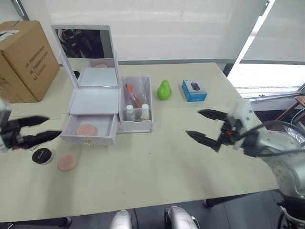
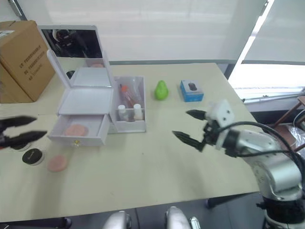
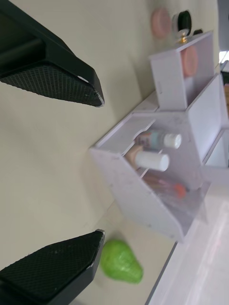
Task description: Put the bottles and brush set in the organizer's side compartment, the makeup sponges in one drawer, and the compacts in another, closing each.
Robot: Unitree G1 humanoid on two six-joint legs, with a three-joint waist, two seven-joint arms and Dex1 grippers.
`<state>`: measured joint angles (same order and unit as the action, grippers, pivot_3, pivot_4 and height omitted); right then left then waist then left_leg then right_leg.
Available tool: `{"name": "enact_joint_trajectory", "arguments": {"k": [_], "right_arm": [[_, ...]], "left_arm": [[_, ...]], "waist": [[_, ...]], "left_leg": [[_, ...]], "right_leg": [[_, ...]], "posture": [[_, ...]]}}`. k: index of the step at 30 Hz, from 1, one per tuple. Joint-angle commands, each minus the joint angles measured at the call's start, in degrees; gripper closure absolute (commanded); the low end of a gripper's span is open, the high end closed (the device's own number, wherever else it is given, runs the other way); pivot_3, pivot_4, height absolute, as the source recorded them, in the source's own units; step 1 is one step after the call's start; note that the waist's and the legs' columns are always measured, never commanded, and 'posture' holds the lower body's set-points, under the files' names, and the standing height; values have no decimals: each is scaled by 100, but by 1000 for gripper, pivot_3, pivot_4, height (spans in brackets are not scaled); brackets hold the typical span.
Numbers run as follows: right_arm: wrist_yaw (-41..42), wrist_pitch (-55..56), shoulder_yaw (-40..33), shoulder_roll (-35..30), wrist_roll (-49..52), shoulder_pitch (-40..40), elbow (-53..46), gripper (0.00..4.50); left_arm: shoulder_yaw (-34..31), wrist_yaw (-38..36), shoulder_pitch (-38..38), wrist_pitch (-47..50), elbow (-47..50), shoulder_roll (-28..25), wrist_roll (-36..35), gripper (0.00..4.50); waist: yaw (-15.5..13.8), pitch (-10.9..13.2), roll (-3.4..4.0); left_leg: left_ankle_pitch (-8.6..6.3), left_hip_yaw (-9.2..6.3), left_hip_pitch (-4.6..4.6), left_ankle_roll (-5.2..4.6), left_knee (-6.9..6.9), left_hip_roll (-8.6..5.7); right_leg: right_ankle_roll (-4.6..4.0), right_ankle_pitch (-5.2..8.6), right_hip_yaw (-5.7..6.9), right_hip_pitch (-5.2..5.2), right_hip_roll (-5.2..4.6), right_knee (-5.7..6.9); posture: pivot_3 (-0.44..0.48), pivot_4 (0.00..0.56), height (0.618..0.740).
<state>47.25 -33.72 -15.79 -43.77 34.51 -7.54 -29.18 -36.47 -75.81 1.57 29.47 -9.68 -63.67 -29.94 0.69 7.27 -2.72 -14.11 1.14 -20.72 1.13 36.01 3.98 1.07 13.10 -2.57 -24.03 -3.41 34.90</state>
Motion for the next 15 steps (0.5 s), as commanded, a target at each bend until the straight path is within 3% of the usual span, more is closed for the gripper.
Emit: {"name": "enact_joint_trajectory", "arguments": {"k": [1,7,10,15], "right_arm": [[228,428,-848,-92,17,543,114,0],[480,1012,-1727,68,-40,1447,923,0],[730,1379,-2022,3,-176,1782,1579,0],[900,1743,-2088,-30,-316,1965,2114,0]], "left_arm": [[-1089,132,693,-423,57,37,309,18],[-2092,542,1828,-1675,-1378,330,876,18],[-2295,877,1880,-2425,-2452,261,978,18],[-2259,1059,1824,-2905,-2775,361,838,18]], "waist": [[-21,6,-12],[-67,4,-9],[-108,4,-12],[-148,6,-14]], "left_leg": [[-1,0,8,1,0,0],[-3,25,27,4,-15,1],[-22,25,28,36,-17,3],[-48,64,25,80,-33,-1]], "right_leg": [[-2,2,3,-11,-3,-2],[-2,5,3,-8,-23,-23],[-4,6,7,-11,-25,-26],[-2,7,42,-16,-87,-37]], "posture": [[0,150,733],[0,150,733],[0,150,733],[0,150,733]]}}
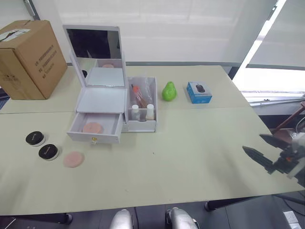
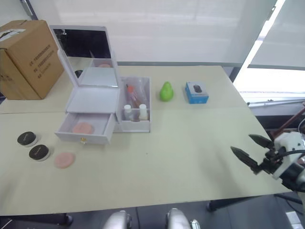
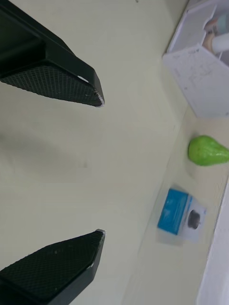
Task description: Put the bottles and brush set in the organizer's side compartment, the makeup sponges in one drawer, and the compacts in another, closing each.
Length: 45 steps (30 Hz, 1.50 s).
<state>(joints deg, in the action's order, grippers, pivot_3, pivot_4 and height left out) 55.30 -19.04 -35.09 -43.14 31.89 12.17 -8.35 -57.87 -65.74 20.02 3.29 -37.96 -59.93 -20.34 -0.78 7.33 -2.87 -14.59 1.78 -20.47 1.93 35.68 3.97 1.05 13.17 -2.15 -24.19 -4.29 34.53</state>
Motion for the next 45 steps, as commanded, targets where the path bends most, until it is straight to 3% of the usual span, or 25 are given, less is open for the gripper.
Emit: {"name": "enact_joint_trajectory", "arguments": {"k": [1,6,9,13,17,22,33,42,45], "right_arm": [[81,286,-126,-77,-45,-25,27,0],[-69,225,212,-44,-29,-313,-147,0],[-261,-143,808,-32,156,-803,-773,0],[-766,-995,1865,272,764,-1953,-1732,0],[-1055,-1571,2784,600,1017,-3080,-2168,0],[-1153,-1791,3383,897,1051,-4074,-2260,0],[-986,-1656,3868,1034,720,-4239,-2124,0],[-1108,-1773,3834,1146,803,-4226,-2226,0],[-1125,-1752,3861,1167,731,-4189,-2208,0]], "left_arm": [[-105,28,-8,-273,93,27,-180,18],[22,51,41,-200,455,220,-307,18],[243,8,174,135,1389,626,-535,18],[776,155,546,855,3203,1459,-1009,18],[1195,476,637,984,3924,1966,-1031,18],[1706,846,639,1147,4426,2323,-941,18],[3114,2154,-464,1270,4207,2447,84,18],[3242,2404,-441,1792,4610,2315,63,18],[3201,2431,-432,1868,4753,2320,-20,624]], "waist": [[-1,0,2],[19,-2,6],[44,-2,16],[96,-3,13],[108,-6,-5],[62,-8,-13],[11,-12,-18],[24,-16,-6],[26,-15,-6]], "left_leg": [[-7,9,0,12,-5,0],[-9,13,4,16,-5,3],[-9,16,15,15,-5,3],[-7,15,18,13,0,3],[21,9,17,-35,10,3],[21,9,11,-36,18,1],[24,7,3,-40,30,-2],[25,6,10,-42,28,-2],[25,6,11,-42,28,-2]], "right_leg": [[0,0,8,-2,-10,0],[4,-2,22,2,-8,3],[8,-3,20,6,-8,4],[14,-7,18,12,-5,15],[14,-7,13,6,3,33],[13,-7,15,7,-2,29],[13,-9,15,17,-1,40],[12,-11,12,16,2,43],[12,-10,12,13,1,42]], "posture": [[0,150,733],[0,150,733],[0,150,733],[0,150,733],[0,150,733],[0,150,733],[0,150,733],[0,150,733],[0,150,733]]}}
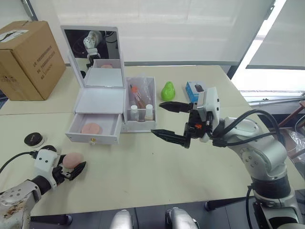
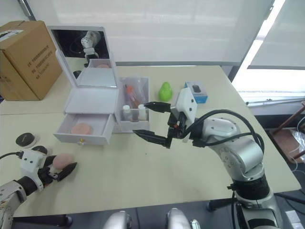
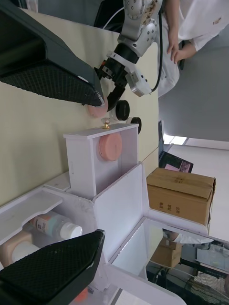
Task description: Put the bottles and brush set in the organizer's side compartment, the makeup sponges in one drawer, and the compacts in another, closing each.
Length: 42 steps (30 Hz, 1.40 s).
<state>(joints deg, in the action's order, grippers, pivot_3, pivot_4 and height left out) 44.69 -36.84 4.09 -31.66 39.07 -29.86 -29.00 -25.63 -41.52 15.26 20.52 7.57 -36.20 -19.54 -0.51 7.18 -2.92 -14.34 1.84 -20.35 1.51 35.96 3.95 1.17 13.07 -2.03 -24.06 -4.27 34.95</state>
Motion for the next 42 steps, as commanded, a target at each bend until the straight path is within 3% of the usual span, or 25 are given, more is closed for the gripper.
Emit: {"name": "enact_joint_trajectory", "arguments": {"k": [1,3,6,9,13,17,22,28,31,36,42], "right_arm": [[-71,29,-55,23,0,22,-138,0],[-88,28,-50,33,-9,25,-132,0],[-105,21,-52,31,-15,29,-131,0],[-109,11,-73,-17,-40,68,-133,0],[-90,-17,-80,-59,-24,75,-189,0],[-78,-67,-100,-80,26,-43,-210,0],[-60,-98,-70,-62,26,-170,-160,0],[-79,-46,61,1,-116,-226,-66,0],[-132,-51,77,-2,-162,-208,-74,0],[-263,-128,52,-3,-158,-103,-218,0],[-440,-220,15,-16,-134,-26,-366,0]], "left_arm": [[-27,30,29,191,250,-54,-127,890],[-27,105,-19,290,345,-57,-153,1518],[-207,173,-40,351,489,-27,-298,1527],[-864,278,-139,345,648,-82,-648,1527],[-1595,165,-460,417,503,-593,-980,1527],[-1830,-196,-940,351,11,-1328,-1060,1527],[-1092,-1148,-2002,622,-192,-1993,-1589,1527],[720,-2229,-3037,663,-485,-1975,-1446,1527],[1293,-2441,-3521,508,-780,-1861,-1202,1527],[1865,-2766,-4088,328,-1231,-1631,-924,1527],[2048,-2953,-4306,193,-1531,-1517,-746,1527]], "waist": [[-2,0,0],[-5,2,2],[-4,2,0],[1,5,-11],[-2,7,-16],[-12,12,-9],[-28,16,-13],[-2,19,-5],[10,19,-6],[28,17,-8],[67,16,-9]], "left_leg": [[0,0,0,0,0,0],[0,0,0,0,0,0],[0,0,-2,0,0,0],[0,-1,-5,0,-1,1],[0,-12,-10,0,-1,2],[0,-10,-6,1,-2,-1],[-1,-11,-14,1,-4,-1],[0,-4,-28,0,-4,-2],[2,-17,-35,-2,0,-2],[5,-54,-32,-8,13,-1],[6,-62,-25,-9,12,-1]], "right_leg": [[0,0,0,-1,0,0],[0,0,1,-4,-2,-2],[0,0,1,-5,-1,-4],[0,0,2,-6,0,-2],[-1,0,5,-6,7,-2],[-1,1,7,-10,1,-10],[-2,1,15,-13,-2,-13],[-1,-1,10,0,1,-9],[-4,-4,-3,-3,25,-7],[-5,-7,-52,1,79,-8],[-5,-7,-57,2,85,-6]], "posture": [[0,150,733],[0,150,733],[0,150,733],[0,150,733],[0,150,733],[0,150,733],[0,150,733],[0,150,733],[0,150,733],[0,150,733],[0,150,733]]}}
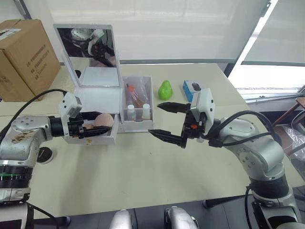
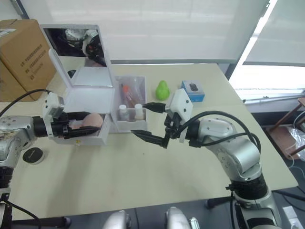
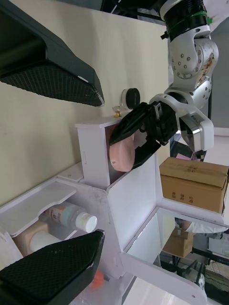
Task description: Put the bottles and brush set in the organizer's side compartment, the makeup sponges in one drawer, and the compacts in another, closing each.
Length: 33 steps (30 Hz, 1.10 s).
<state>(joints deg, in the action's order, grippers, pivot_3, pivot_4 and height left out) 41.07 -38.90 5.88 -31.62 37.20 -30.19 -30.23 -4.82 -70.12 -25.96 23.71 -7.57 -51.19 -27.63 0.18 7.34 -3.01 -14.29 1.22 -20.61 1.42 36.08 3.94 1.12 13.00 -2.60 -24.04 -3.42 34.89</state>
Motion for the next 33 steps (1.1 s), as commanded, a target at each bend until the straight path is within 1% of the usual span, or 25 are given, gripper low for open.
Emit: {"name": "enact_joint_trajectory", "arguments": {"k": [1,8,32,33], "right_arm": [[-94,-21,-169,-22,53,14,-256,0],[-155,-24,-178,-35,34,47,-286,0],[-171,-74,-141,-24,72,23,-268,0],[-170,-79,-141,-29,74,24,-270,0]], "left_arm": [[-19,-113,-209,-145,-49,-13,97,1527],[8,-168,-339,-223,-224,1,236,1527],[-204,-151,-61,69,175,-79,189,1527],[-205,-144,-65,76,180,-77,188,1177]], "waist": [[-3,0,0],[-7,0,0],[5,0,0],[5,0,0]], "left_leg": [[0,-2,-1,0,0,0],[0,-2,-4,0,0,0],[1,-3,-2,-1,0,-1],[1,-3,-2,-1,0,-1]], "right_leg": [[0,0,0,1,0,0],[0,0,-1,1,0,0],[0,0,-1,2,0,2],[0,0,-1,2,0,2]], "posture": [[0,150,733],[0,150,733],[0,150,733],[0,150,733]]}}
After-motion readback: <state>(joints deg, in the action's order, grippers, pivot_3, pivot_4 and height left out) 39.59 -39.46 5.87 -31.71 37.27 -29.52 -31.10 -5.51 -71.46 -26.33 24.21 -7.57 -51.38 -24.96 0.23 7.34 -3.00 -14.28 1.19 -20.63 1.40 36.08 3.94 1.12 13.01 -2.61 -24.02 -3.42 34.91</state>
